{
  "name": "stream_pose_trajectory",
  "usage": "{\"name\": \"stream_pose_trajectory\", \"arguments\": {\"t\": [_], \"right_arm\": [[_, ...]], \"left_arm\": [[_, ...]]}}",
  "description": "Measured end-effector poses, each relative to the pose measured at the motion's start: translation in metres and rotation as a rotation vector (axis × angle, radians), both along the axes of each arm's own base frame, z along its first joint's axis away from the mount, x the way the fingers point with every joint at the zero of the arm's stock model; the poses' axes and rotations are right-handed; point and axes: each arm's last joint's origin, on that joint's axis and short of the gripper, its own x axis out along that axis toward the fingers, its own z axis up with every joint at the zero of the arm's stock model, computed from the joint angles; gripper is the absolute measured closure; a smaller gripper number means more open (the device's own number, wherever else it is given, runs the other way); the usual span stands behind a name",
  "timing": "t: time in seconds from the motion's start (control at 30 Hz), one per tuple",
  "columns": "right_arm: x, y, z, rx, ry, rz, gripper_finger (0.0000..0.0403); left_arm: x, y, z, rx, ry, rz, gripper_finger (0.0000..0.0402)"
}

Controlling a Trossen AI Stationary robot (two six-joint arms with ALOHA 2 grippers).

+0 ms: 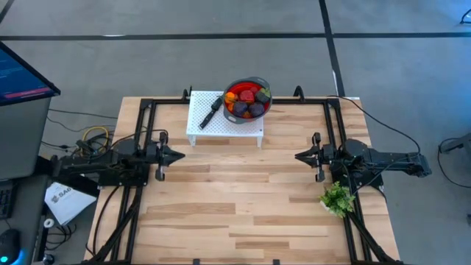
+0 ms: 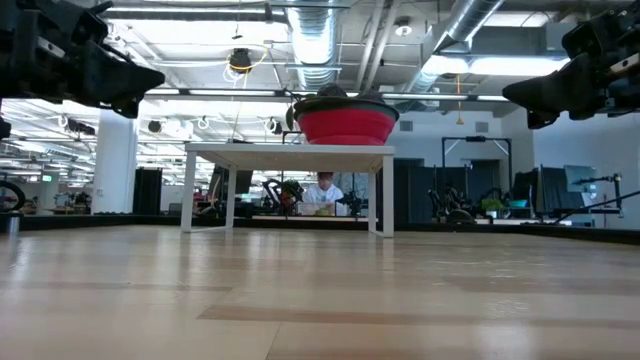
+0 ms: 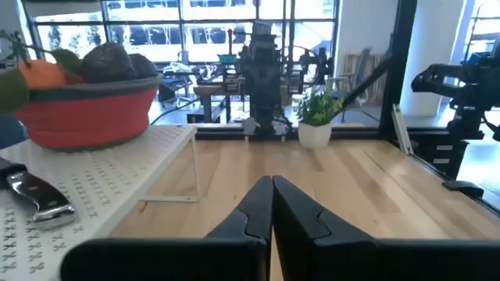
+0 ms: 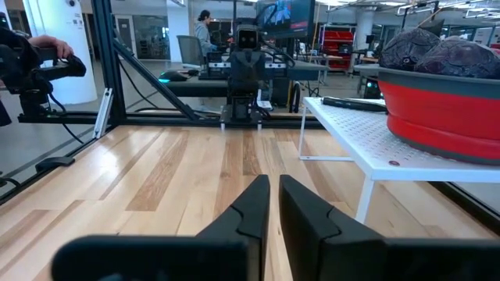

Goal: Pick & Place Fruit
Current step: Return to Home Position

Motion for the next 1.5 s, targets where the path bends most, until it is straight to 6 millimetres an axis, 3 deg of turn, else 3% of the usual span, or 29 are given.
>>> {"name": "stream_pose_trajectory", "arguments": {"t": [0.3, 0.5, 0.73, 0.87, 1.5], "right_arm": [[0.0000, 0.0000, 0.0000, 0.000, 0.000, 0.000, 0.0374], [0.0000, 0.0000, 0.0000, 0.000, 0.000, 0.000, 0.0376], [0.0000, 0.0000, 0.0000, 0.000, 0.000, 0.000, 0.0377], [0.0000, 0.0000, 0.0000, 0.000, 0.000, 0.000, 0.0374], [0.0000, 0.0000, 0.0000, 0.000, 0.000, 0.000, 0.0376]], "left_arm": [[0.0001, -0.0008, -0.0002, -0.007, 0.003, -0.010, 0.0401], [0.0000, -0.0007, -0.0005, -0.113, -0.001, -0.008, 0.0401], [0.0000, -0.0006, -0.0007, -0.101, 0.002, -0.005, 0.0401], [0.0000, -0.0005, -0.0007, 0.001, 0.008, 0.000, 0.0401], [0.0010, -0.0006, 0.0036, -0.025, -0.042, -0.006, 0.0394]]}}
